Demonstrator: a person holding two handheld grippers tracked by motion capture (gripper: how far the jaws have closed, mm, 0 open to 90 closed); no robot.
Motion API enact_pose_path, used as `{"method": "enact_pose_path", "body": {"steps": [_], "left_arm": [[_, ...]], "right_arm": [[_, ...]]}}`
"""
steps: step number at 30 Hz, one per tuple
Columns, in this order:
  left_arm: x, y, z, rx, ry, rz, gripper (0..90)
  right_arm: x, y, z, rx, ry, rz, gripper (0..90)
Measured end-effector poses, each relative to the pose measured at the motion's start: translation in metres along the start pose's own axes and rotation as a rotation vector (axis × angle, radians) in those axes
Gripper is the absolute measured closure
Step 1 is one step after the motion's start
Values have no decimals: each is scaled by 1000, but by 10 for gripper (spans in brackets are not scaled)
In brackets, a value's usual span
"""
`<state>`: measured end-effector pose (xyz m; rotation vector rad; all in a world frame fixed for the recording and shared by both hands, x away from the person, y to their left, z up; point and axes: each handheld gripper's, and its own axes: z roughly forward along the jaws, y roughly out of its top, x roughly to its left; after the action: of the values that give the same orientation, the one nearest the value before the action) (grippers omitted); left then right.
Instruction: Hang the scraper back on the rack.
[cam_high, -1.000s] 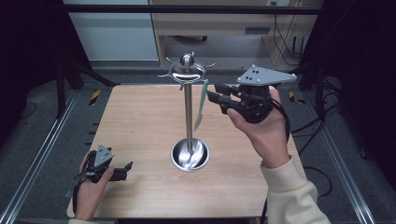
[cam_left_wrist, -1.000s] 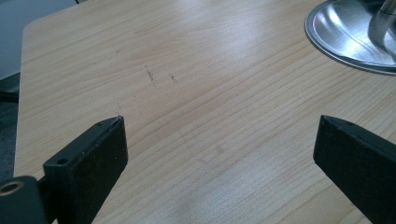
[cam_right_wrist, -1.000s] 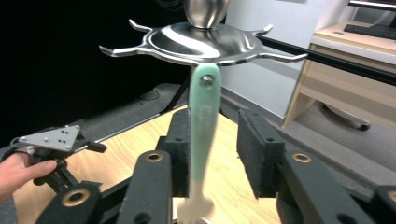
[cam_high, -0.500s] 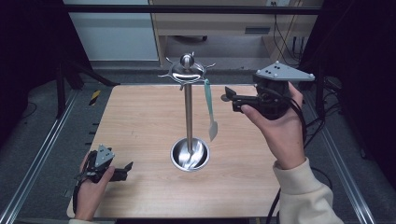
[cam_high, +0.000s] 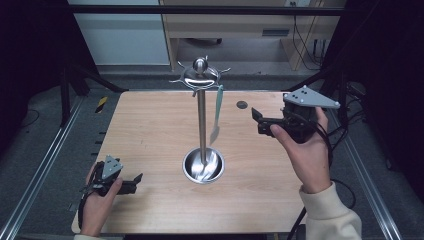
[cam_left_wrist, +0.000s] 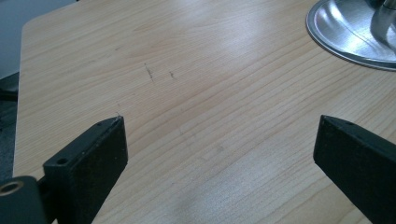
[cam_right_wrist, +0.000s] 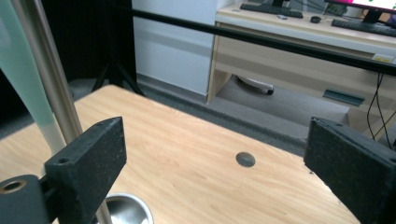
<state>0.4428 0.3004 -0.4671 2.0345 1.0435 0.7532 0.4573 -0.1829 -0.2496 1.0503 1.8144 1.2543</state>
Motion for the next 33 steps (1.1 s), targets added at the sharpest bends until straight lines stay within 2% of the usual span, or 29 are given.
{"method": "enact_pose_path", "body": {"steps": [6, 13, 26, 33], "left_arm": [[0, 0, 0, 0, -2, 3, 27], [0, 0, -1, -1, 1, 5, 27], [0, 0, -2, -15, 2, 4, 27], [0, 1, -2, -20, 2, 6, 27]], "right_arm": [[-1, -24, 5, 22, 10, -15, 42], [-1, -53, 12, 69, 12, -3, 53], [4, -106, 30, 170, -2, 20, 62], [5, -124, 36, 190, -29, 14, 61]]}}
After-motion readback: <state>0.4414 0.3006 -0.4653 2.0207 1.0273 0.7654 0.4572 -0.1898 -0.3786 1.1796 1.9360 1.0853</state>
